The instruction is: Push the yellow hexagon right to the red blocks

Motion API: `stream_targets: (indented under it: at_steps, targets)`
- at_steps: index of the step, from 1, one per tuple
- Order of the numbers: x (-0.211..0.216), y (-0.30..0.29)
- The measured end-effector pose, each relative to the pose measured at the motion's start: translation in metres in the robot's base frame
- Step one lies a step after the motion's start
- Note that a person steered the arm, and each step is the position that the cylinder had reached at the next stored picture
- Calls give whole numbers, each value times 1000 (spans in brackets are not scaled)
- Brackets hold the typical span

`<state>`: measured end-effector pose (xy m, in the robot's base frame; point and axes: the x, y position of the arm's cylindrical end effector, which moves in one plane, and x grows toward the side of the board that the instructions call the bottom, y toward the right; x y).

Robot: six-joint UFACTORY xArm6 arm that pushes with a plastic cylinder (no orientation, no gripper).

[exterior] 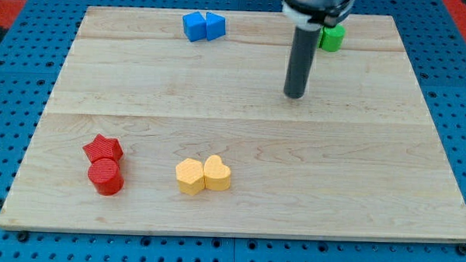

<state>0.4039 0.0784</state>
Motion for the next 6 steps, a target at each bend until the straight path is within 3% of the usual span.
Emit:
stream_targets:
  at_steps: [1, 2, 4, 6]
  targets:
    - [21, -5]
    - [75, 1]
    - [137, -9]
    - [161, -101]
